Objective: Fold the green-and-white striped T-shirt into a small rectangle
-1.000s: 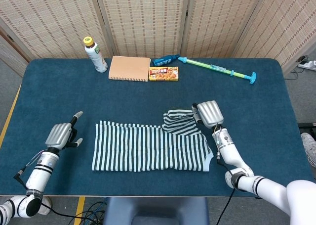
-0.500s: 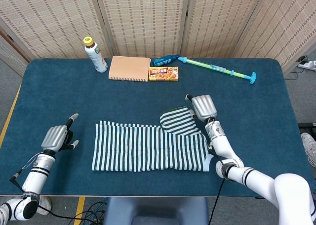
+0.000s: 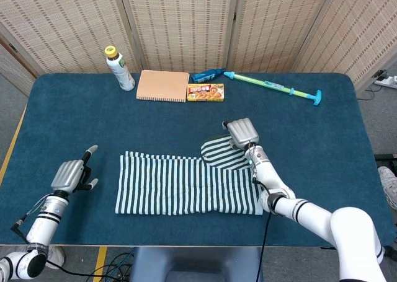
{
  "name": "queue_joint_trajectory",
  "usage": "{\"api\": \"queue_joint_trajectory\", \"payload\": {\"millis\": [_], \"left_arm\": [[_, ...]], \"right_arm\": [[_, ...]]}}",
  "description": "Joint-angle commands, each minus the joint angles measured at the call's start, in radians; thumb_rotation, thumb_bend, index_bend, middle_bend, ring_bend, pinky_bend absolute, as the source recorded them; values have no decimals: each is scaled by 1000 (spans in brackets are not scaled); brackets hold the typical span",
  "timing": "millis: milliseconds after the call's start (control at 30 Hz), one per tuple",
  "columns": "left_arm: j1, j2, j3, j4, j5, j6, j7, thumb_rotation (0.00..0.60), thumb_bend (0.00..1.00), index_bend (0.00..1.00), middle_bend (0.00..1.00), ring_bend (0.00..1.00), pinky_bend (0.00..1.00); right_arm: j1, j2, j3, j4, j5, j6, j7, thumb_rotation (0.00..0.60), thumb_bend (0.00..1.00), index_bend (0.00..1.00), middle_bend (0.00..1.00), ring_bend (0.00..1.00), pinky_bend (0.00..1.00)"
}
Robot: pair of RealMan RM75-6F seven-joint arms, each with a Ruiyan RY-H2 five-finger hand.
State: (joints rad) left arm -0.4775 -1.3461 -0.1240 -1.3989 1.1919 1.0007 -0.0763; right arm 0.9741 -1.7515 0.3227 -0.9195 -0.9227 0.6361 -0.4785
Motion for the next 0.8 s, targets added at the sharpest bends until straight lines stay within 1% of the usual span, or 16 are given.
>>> {"api": "queue_joint_trajectory", "payload": {"millis": [33,400,567,800], "left_arm": [[3,1,1,0,0,-1,-2,600,329,0,879,844,958],[19,-2,7,21,-7,-12,-24,600,328,0,880,844,958],[25,-4,7,32,-7,-14,-34,600,328,0,879,844,958],[29,-7,6,42,-5,-17,-44,600,329,0,879,844,958]], "right_arm": [[28,-18,-11,28,20,-28,-18,600,385,282,970,1000,1000],[116,-97,-36,176,51,-116,-19,600,385,282,970,1000,1000],[141,-133,-45,237,42,-148,6,600,385,282,970,1000,1000],[164,-161,-51,296,16,-175,47,600,386,282,970,1000,1000]]}}
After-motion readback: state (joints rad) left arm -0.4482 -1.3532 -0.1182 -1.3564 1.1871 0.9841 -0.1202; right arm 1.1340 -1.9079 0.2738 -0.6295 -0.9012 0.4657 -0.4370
